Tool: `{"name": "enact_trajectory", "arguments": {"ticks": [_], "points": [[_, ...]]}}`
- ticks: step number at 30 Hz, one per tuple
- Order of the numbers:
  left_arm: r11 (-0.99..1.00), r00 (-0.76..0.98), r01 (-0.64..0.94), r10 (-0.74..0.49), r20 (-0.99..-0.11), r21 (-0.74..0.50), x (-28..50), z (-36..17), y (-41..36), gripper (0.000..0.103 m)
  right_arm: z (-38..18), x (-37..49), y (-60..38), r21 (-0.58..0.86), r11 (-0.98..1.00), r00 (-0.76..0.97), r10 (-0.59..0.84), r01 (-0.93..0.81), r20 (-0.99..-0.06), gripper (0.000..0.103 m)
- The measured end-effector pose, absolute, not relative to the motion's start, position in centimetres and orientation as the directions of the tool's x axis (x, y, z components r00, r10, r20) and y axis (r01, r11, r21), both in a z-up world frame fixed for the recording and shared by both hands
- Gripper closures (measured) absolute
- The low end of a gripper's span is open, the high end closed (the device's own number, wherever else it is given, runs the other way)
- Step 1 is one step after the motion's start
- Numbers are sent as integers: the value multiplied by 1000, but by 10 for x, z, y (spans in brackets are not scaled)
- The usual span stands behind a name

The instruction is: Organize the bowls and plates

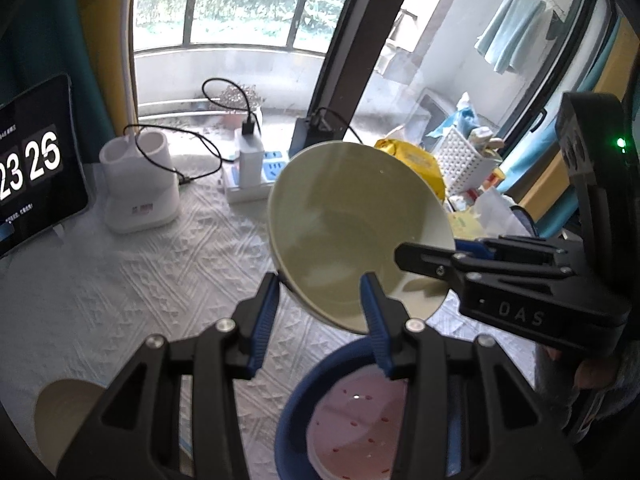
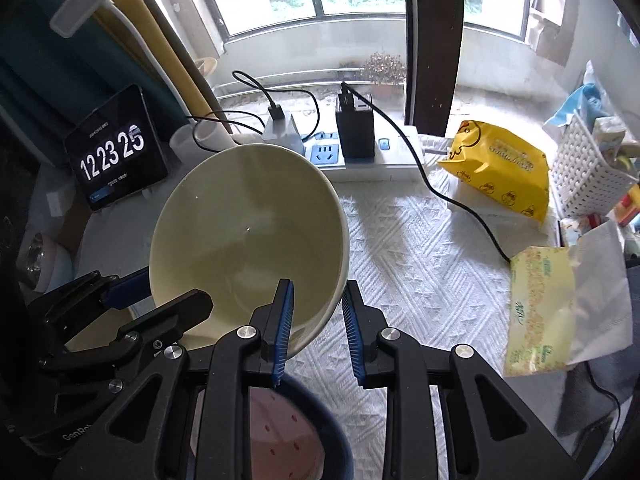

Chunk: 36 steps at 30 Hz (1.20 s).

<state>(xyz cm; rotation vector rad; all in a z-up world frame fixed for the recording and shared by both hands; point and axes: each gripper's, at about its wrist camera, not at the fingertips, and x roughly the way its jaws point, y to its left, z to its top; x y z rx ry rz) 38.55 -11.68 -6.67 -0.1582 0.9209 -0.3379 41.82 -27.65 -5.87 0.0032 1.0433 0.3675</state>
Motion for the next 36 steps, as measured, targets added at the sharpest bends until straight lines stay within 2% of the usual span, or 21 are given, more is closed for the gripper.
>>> {"name": "enact_trajectory", "arguments": {"ticks": [18,36], "points": [[924,571,280,-380,-728,-262,339,-47,-120,60,-38,371,-280,152,946,464,276,-285,-842,76],[913,563,311,-400,-723,-262,302,-48,-123,60,-49,335,-284,164,946,436,277,-279,-856,76]]}}
